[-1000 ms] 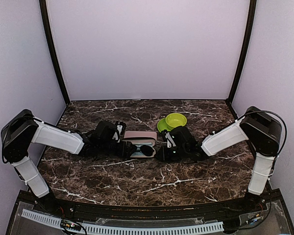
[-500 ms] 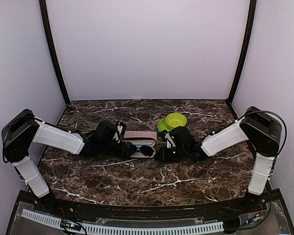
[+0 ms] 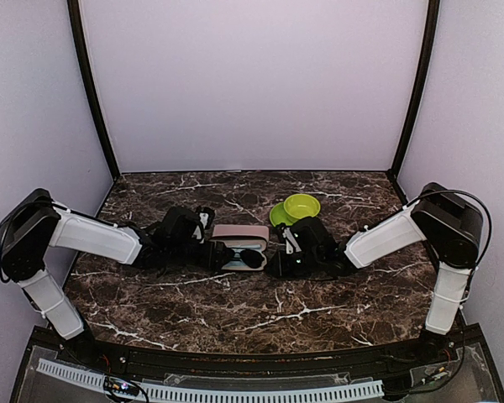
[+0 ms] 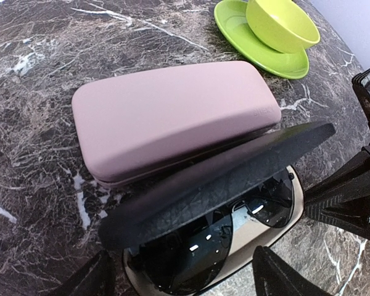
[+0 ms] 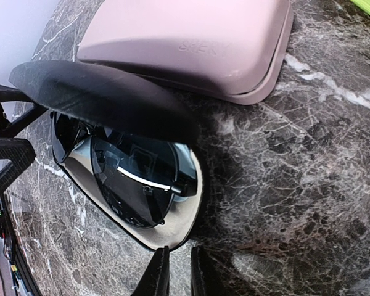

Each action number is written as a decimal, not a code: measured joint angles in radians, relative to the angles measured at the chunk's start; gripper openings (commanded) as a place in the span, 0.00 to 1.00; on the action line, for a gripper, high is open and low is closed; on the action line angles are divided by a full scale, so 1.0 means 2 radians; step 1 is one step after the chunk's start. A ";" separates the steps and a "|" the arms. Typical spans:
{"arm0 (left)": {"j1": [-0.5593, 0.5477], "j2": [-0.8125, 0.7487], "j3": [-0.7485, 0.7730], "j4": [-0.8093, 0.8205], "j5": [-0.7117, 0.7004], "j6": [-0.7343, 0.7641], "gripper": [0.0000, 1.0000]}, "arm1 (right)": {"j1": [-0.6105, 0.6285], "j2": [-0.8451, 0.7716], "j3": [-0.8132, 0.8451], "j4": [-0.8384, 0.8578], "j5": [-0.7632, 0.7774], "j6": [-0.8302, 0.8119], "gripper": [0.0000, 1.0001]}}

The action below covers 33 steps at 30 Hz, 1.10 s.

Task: Organize the sunglasses
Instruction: Close the case with sunglasses at the center of the board.

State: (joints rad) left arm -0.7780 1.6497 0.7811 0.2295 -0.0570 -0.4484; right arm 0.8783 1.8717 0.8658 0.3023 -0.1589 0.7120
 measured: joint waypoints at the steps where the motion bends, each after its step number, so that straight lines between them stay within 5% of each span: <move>1: 0.000 -0.002 0.000 0.000 -0.001 0.000 0.79 | 0.000 0.000 0.000 0.000 0.000 0.000 0.14; 22: 0.000 -0.143 -0.028 -0.009 0.004 0.030 0.77 | 0.003 0.000 0.004 -0.008 0.002 -0.002 0.13; 33: 0.000 -0.050 0.101 -0.045 -0.004 0.107 0.72 | 0.003 0.002 0.013 -0.019 0.024 -0.014 0.13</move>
State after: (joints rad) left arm -0.7773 1.5494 0.9833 0.1387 -0.0654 -0.2340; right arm 0.8852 1.8759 0.8921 0.2649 -0.1108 0.6842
